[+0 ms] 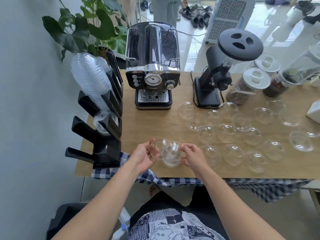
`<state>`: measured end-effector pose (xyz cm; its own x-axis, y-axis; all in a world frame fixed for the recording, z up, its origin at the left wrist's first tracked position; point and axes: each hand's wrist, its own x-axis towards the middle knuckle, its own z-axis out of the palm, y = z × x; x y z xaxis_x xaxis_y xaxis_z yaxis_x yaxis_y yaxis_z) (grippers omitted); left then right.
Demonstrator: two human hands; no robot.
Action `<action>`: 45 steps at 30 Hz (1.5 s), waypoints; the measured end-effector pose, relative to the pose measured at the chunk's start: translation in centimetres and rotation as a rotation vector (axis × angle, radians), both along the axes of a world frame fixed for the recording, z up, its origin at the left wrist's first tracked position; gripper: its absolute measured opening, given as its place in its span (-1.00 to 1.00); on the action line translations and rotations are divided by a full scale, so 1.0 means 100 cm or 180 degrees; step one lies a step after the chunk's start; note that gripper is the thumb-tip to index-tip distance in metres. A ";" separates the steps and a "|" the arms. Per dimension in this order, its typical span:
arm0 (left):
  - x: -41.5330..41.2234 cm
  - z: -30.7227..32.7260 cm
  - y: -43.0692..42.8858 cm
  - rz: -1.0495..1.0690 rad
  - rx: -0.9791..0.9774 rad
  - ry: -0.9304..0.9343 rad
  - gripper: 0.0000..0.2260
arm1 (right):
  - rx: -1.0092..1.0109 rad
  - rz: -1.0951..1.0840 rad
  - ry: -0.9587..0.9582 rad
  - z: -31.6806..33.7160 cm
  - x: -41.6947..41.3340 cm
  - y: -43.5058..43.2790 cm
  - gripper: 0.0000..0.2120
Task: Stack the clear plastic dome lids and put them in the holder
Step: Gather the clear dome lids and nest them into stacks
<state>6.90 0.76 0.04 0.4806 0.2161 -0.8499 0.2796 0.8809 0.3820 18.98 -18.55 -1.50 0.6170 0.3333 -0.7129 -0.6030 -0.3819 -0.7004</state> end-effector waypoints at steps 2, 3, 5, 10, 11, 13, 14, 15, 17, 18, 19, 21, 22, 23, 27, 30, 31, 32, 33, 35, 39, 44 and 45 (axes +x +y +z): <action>0.001 0.000 -0.006 -0.0303 0.0228 0.0009 -0.61 | -0.0001 0.0012 -0.0158 -0.001 -0.002 0.003 -0.82; 0.002 0.000 -0.010 -0.0494 0.0407 0.0007 -0.56 | -0.0009 0.0047 -0.0241 -0.001 -0.002 0.003 -0.81; 0.004 -0.003 -0.020 -0.0769 0.0790 -0.0018 -0.45 | -0.0030 0.0110 -0.0360 -0.003 -0.004 0.002 -0.78; 0.007 -0.014 -0.041 -0.1076 0.1915 0.0159 -0.40 | -0.0021 0.0105 -0.0620 -0.010 -0.012 -0.005 -0.73; 0.007 -0.017 -0.043 -0.1109 0.2066 0.0212 -0.40 | -0.0017 0.0108 -0.0650 -0.011 -0.014 -0.007 -0.72; 0.007 -0.020 -0.048 -0.1134 0.2189 0.0271 -0.44 | 0.0003 0.0043 -0.0651 -0.015 -0.017 -0.010 -0.73; 0.008 -0.022 -0.050 -0.1084 0.2153 0.0269 -0.47 | -0.0027 0.0002 -0.0695 -0.018 -0.017 -0.011 -0.74; 0.009 -0.025 -0.053 -0.1011 0.2059 0.0279 -0.50 | -0.0078 -0.0015 -0.0770 -0.021 -0.017 -0.013 -0.75; 0.011 -0.029 -0.057 -0.0877 0.1873 0.0248 -0.53 | -0.0156 0.0006 -0.0866 -0.024 -0.018 -0.015 -0.77; 0.013 -0.028 -0.060 -0.0813 0.1814 0.0232 -0.53 | -0.0175 0.0020 -0.0885 -0.024 -0.018 -0.016 -0.77; 0.015 -0.027 -0.062 -0.0757 0.1777 0.0237 -0.53 | -0.0195 0.0038 -0.0896 -0.025 -0.019 -0.016 -0.76; 0.019 -0.023 -0.065 -0.0670 0.1723 0.0255 -0.51 | -0.0230 0.0055 -0.0886 -0.027 -0.019 -0.018 -0.75; 0.020 -0.023 -0.066 -0.0641 0.1708 0.0270 -0.51 | -0.0240 0.0062 -0.0880 -0.028 -0.019 -0.019 -0.76; 0.022 -0.022 -0.067 -0.0625 0.1693 0.0285 -0.50 | -0.0252 0.0079 -0.0881 -0.028 -0.018 -0.019 -0.77; 0.029 -0.023 -0.067 -0.0687 0.1629 0.0295 -0.53 | -0.0297 0.0202 -0.0915 -0.020 -0.014 -0.022 -0.75; 0.034 -0.026 -0.069 -0.0815 0.1702 0.0217 -0.56 | -0.0296 0.0351 -0.0967 -0.013 -0.008 -0.026 -0.66; 0.036 -0.028 -0.070 -0.0852 0.1765 0.0213 -0.53 | -0.0322 0.0413 -0.0980 -0.012 -0.006 -0.027 -0.63; 0.037 -0.031 -0.071 -0.0915 0.1858 0.0230 -0.49 | -0.0360 0.0482 -0.0987 -0.011 -0.004 -0.028 -0.60; 0.039 -0.033 -0.072 -0.0981 0.1957 0.0244 -0.46 | -0.0408 0.0551 -0.1011 -0.012 -0.001 -0.029 -0.57; 0.045 -0.040 -0.074 -0.1131 0.2137 0.0310 -0.44 | -0.0484 0.0697 -0.1119 -0.014 0.004 -0.032 -0.51; 0.058 -0.038 -0.077 -0.1270 0.2376 0.0367 -0.52 | -0.0567 0.0854 -0.1270 -0.011 0.013 -0.035 -0.50; 0.070 -0.036 -0.076 -0.1428 0.2354 0.0476 -0.36 | -0.0630 0.1112 -0.1448 -0.005 0.024 -0.046 -0.44; 0.072 -0.033 -0.073 -0.1399 0.2406 0.0525 -0.37 | -0.0683 0.1158 -0.1543 -0.004 0.027 -0.050 -0.45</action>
